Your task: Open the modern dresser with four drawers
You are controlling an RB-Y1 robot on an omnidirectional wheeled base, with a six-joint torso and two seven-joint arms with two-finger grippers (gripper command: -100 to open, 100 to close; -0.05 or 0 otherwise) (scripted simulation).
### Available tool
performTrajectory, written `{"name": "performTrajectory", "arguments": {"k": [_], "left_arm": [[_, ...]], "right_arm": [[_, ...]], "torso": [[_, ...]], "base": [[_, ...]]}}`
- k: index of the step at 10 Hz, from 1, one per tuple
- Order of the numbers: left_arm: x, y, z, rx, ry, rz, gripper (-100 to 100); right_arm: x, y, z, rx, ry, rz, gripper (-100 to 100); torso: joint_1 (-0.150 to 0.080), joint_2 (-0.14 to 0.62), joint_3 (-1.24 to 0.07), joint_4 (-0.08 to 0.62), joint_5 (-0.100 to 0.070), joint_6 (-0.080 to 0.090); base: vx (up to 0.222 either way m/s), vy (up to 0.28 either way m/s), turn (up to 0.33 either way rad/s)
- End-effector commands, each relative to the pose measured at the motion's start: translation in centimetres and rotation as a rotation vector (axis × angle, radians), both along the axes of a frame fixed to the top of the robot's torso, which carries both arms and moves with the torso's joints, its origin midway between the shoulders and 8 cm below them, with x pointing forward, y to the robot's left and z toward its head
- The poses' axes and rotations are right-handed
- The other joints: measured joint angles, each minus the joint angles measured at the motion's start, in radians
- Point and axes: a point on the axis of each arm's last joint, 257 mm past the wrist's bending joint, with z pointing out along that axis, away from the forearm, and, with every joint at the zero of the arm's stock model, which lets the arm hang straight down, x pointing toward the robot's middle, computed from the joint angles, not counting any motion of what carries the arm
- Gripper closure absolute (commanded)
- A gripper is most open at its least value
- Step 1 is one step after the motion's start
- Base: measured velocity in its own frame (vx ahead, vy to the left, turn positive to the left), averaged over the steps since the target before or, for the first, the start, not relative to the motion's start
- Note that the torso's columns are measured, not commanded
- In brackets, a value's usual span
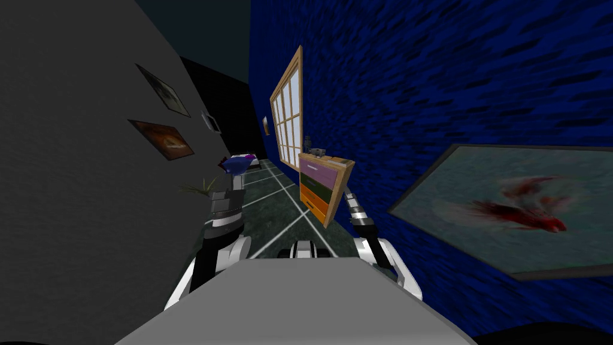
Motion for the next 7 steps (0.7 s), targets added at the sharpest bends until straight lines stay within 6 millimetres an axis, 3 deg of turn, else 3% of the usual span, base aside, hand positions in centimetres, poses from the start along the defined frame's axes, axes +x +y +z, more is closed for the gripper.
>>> {"name": "performTrajectory", "arguments": {"k": [1,3,4,5,6,7], "left_arm": [[0.0,0.0,0.0,0.0,0.0,0.0,0],[0.0,0.0,0.0,0.0,0.0,0.0,0],[0.0,0.0,0.0,0.0,0.0,0.0,0],[0.0,0.0,0.0,0.0,0.0,0.0,0],[0.0,0.0,0.0,0.0,0.0,0.0,0],[0.0,0.0,0.0,0.0,0.0,0.0,0]], "right_arm": [[0.8,-1.0,-2.7,-0.063,0.085,-0.045,-100],[1.8,-3.0,-7.4,-0.147,0.211,-0.115,-100],[1.9,-3.2,-7.7,-0.167,0.224,-0.127,-100],[2.2,-4.3,-10.0,-0.206,0.286,-0.163,-100],[2.2,-4.5,-10.3,-0.219,0.295,-0.172,-100],[2.3,-6.0,-12.8,-0.255,0.364,-0.214,-100]], "torso": [[-0.001,0.0,0.0,0.0,0.0,0.0],[0.0,0.0,0.0,0.0,0.0,-0.001],[0.002,-0.001,0.0,0.0,0.0,0.0],[0.0,0.0,0.0,0.0,0.0,0.0],[0.0,0.0,0.0,0.0,0.0,0.0],[-0.002,0.0,0.0,0.0,-0.001,0.0]], "base": [[0.009,0.067,0.029],[0.018,0.104,0.082],[0.026,0.093,0.022],[0.019,0.105,0.051],[0.015,0.08,0.035],[0.022,0.087,0.085]]}}
